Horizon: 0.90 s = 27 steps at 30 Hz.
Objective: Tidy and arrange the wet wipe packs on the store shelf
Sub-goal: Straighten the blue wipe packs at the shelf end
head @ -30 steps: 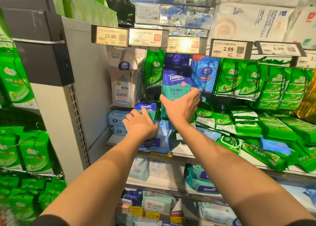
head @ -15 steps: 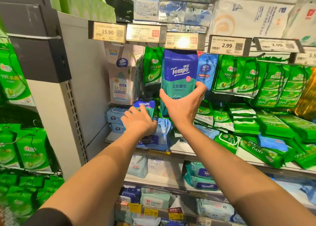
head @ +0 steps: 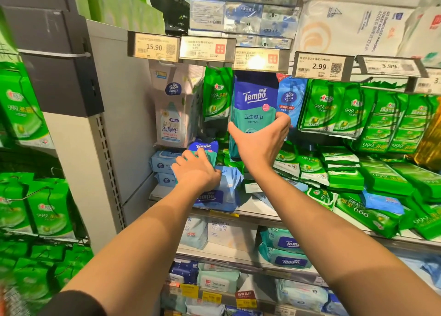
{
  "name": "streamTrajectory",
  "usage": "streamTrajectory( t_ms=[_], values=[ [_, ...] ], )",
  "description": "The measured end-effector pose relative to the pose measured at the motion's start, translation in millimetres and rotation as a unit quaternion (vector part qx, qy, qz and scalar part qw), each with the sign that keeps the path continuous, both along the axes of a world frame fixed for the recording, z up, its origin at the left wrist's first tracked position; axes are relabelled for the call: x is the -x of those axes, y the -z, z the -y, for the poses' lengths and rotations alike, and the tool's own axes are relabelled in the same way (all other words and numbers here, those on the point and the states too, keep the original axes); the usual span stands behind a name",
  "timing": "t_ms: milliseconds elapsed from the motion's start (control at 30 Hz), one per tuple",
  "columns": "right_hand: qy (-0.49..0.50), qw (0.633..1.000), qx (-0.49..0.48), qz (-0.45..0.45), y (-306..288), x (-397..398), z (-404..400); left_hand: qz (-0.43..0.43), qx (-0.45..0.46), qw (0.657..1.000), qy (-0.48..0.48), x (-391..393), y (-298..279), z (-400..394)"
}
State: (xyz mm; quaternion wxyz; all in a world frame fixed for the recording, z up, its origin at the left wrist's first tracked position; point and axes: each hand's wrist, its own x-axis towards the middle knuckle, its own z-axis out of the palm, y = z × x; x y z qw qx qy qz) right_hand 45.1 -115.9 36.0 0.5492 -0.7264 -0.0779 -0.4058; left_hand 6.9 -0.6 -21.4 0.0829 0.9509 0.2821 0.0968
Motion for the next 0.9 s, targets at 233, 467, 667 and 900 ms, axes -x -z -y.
streamTrajectory(
  t_ms=[233, 467, 667, 900],
  values=[
    [0.01, 1.0, 0.001, -0.007, -3, -12, -9, 0.0, -0.003, 1.0, -0.003, -3, 1, -1],
    [0.021, 0.999, 0.016, -0.037, 3, -21, -10, 0.0, -0.009, 1.0, -0.004, -4, 2, -1],
    [0.033, 0.994, 0.03, -0.095, 7, -32, -8, -0.001, -0.007, 1.0, -0.008, -6, 1, -1],
    [0.03, 0.99, 0.053, -0.128, 13, -41, -12, 0.001, -0.014, 1.0, -0.007, -7, 3, -1]
  ],
)
